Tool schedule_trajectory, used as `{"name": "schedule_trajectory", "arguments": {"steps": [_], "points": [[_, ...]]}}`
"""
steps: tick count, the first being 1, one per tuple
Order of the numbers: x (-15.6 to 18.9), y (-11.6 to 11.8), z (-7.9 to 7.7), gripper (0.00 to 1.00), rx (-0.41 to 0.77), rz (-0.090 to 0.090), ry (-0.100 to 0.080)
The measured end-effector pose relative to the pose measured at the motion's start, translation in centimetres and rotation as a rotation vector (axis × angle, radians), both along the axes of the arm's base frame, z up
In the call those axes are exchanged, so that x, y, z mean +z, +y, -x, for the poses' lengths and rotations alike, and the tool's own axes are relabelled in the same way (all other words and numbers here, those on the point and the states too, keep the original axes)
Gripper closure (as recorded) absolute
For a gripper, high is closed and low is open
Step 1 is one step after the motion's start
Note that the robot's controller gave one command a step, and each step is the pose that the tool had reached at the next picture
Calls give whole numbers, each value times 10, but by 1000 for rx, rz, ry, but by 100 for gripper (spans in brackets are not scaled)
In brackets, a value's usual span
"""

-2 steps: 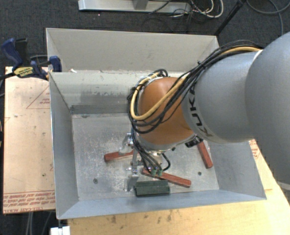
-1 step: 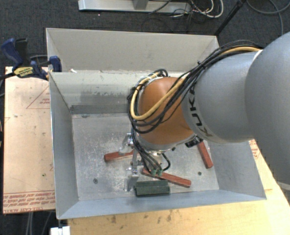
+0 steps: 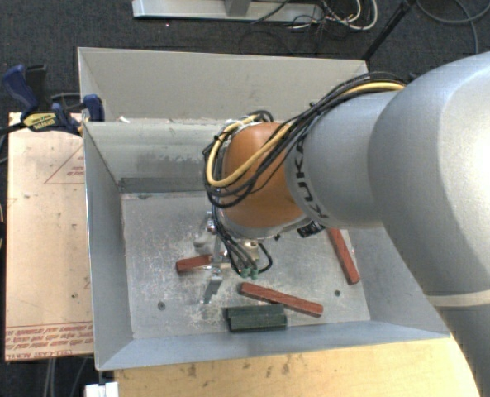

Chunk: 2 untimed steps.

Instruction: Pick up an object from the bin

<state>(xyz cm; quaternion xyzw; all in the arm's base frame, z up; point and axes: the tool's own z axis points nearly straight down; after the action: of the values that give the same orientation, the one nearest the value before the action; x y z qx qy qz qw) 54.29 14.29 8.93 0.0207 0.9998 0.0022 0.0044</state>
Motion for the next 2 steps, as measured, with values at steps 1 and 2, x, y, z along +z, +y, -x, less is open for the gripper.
{"name": "schedule_trajectory", "arguments": {"steps": [1,2], "points": [[-9,0,-15,100,-23,-2,-7],[-9,0,-15,100,-23,-2,-7]]}}
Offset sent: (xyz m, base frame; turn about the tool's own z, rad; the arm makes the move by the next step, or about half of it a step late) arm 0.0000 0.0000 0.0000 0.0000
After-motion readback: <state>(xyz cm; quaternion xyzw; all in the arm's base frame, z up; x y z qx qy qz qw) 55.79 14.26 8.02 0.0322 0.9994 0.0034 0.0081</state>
